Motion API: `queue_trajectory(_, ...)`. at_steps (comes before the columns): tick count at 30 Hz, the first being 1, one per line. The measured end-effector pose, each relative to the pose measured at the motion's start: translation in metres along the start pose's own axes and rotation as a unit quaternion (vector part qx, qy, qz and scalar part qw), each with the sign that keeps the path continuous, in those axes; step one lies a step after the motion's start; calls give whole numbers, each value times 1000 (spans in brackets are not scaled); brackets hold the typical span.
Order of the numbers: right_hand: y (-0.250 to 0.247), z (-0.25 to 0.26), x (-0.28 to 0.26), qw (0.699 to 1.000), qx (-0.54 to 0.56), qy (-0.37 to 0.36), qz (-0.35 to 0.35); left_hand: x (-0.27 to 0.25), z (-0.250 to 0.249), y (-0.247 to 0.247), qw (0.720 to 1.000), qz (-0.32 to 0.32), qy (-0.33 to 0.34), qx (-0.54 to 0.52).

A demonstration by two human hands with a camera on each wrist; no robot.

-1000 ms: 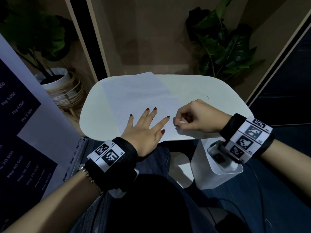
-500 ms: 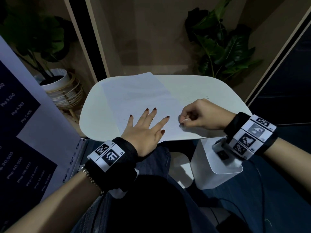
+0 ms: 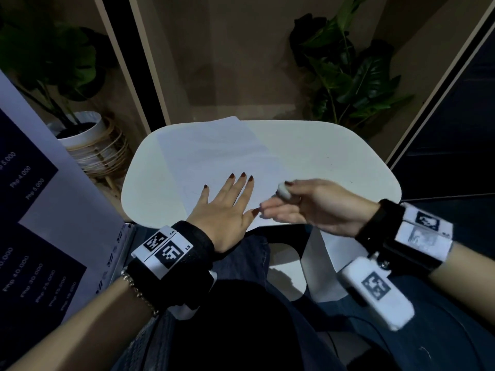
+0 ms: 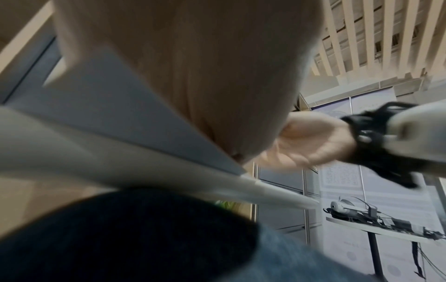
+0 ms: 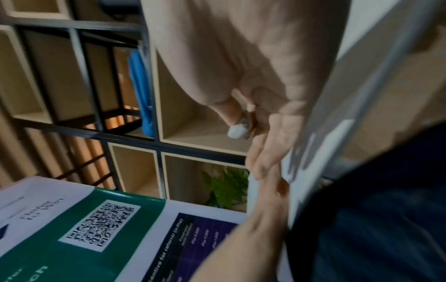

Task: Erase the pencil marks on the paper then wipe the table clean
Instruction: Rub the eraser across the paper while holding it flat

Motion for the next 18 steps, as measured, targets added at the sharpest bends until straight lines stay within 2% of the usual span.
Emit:
queue_trajectory(2, -10, 0, 7, 994, 26, -79, -74, -1, 0, -1, 1000, 2, -1, 3)
queue_trajectory(4, -23, 16, 9, 965, 71, -206, -144, -1, 0, 0, 1000, 3, 1, 5)
queue_trajectory(5, -26, 21, 9, 954, 93, -237, -158, -1, 0, 0, 1000, 4, 1, 5)
queue_trajectory(6, -26, 23, 8, 953, 103, -237, -157, -1, 0, 0, 1000, 6, 2, 3)
queue_trajectory(7, -20, 21, 7, 964, 95, -207, -134, -1, 0, -1, 1000, 8, 3, 1)
queue_trajectory(9, -7, 4, 6, 993, 13, -98, -71, -2, 1, -1, 1000, 14, 8, -1)
queue_trajectory(10, -1, -3, 5, 995, -25, -70, -66, -2, 1, -2, 1000, 16, 10, 1)
queue_trajectory(11, -2, -4, 6, 992, -45, -80, -91, -2, 2, -2, 1000, 18, 12, 4)
queue_trajectory(14, -17, 17, 10, 954, -71, -208, -203, -4, 3, -3, 1000, 25, 11, 10)
queue_trajectory(15, -17, 22, 10, 948, -88, -222, -212, -4, 4, -3, 1000, 26, 11, 9)
queue_trajectory(16, -15, 24, 10, 952, -71, -224, -197, -4, 4, -4, 1000, 27, 11, 8)
queue_trajectory(18, -4, 15, 13, 978, -22, -179, -105, -3, 5, -5, 1000, 28, 13, 7)
Point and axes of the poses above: each hand's wrist, its own x-axis towards the middle knuckle, its own y-axis out of the palm, z = x × y, the point moved 5 cm from there along x, towards the middle knuckle, and after that the axes turned 13 degrees about x, right-handed, at the moved point
